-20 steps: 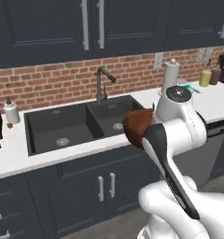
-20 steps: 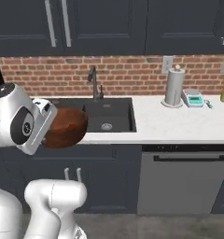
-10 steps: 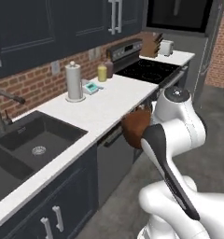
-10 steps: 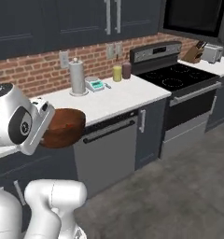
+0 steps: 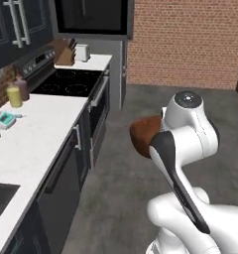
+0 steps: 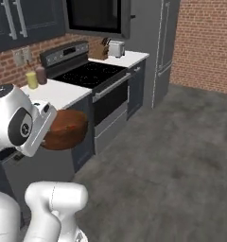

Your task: Pick the tomato from the sink and place it in the bowl. Then pick the bowl and place it in the microwave. Then close the microwave door and press the start button.

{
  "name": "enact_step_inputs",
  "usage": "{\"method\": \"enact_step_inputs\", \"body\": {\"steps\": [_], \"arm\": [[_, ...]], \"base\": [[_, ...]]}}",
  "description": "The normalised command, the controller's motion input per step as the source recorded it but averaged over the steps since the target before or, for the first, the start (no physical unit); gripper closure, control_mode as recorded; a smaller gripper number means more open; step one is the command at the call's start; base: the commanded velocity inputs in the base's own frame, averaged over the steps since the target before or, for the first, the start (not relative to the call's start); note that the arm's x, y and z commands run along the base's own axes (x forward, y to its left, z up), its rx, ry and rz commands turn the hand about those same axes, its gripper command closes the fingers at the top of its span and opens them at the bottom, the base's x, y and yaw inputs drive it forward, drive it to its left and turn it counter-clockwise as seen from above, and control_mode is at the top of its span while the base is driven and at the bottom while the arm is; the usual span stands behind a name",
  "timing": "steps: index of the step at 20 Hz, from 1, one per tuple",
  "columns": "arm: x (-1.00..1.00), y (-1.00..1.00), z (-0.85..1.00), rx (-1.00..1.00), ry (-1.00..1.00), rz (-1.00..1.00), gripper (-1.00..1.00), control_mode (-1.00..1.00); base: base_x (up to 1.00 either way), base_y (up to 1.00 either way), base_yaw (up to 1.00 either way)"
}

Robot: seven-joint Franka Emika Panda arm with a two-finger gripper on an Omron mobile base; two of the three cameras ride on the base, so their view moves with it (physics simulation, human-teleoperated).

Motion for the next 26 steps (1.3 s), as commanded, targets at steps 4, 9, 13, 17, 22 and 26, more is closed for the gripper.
{"method": "enact_step_inputs", "body": {"steps": [4, 9, 13, 17, 22, 26], "arm": [[0.0, 0.0, 0.0, 0.0, 0.0, 0.0, 1.0, 1.0], [0.0, 0.0, 0.0, 0.0, 0.0, 0.0, 1.0, 1.0], [0.0, 0.0, 0.0, 0.0, 0.0, 0.0, 1.0, 1.0], [0.0, 0.0, 0.0, 0.0, 0.0, 0.0, 1.0, 1.0], [0.0, 0.0, 0.0, 0.0, 0.0, 0.0, 1.0, 1.0], [0.0, 0.0, 0.0, 0.0, 0.0, 0.0, 1.0, 1.0]], "base": [[0.77, -0.65, -0.56], [1.0, -0.72, -0.37], [1.0, -0.58, -0.09], [1.0, -0.64, 0.08], [1.0, -0.71, 0.39], [1.0, -0.59, 0.52]]}}
